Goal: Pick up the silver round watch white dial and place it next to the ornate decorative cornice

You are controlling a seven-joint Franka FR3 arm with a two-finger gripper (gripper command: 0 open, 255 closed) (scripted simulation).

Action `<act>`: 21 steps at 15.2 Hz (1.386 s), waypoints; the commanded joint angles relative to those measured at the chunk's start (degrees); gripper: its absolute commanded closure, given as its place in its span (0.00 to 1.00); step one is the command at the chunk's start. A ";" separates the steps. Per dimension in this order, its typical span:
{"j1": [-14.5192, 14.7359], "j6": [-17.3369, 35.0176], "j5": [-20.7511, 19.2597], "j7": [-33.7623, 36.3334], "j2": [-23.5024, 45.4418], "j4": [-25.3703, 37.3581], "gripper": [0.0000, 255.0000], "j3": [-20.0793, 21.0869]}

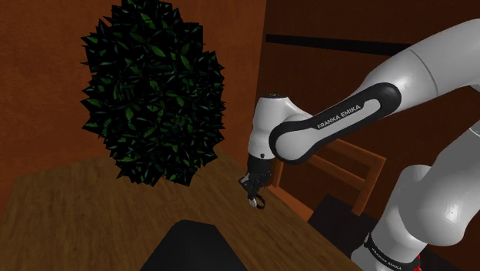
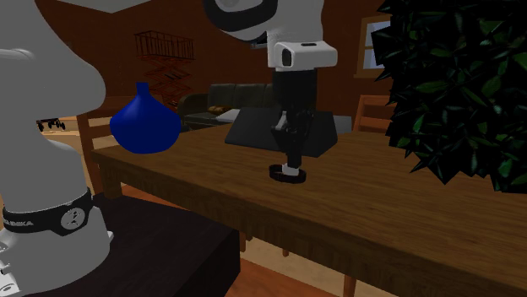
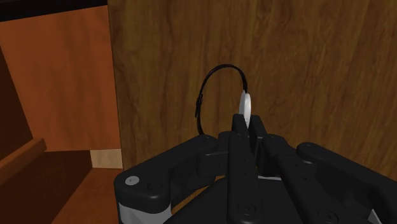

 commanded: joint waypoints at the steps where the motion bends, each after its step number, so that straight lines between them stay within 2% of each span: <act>1: 0.00 -1.59 0.00 0.05 -0.94 0.64 1.00 -0.16; 21: -0.25 -18.53 -0.71 1.03 -8.26 10.37 1.00 -2.07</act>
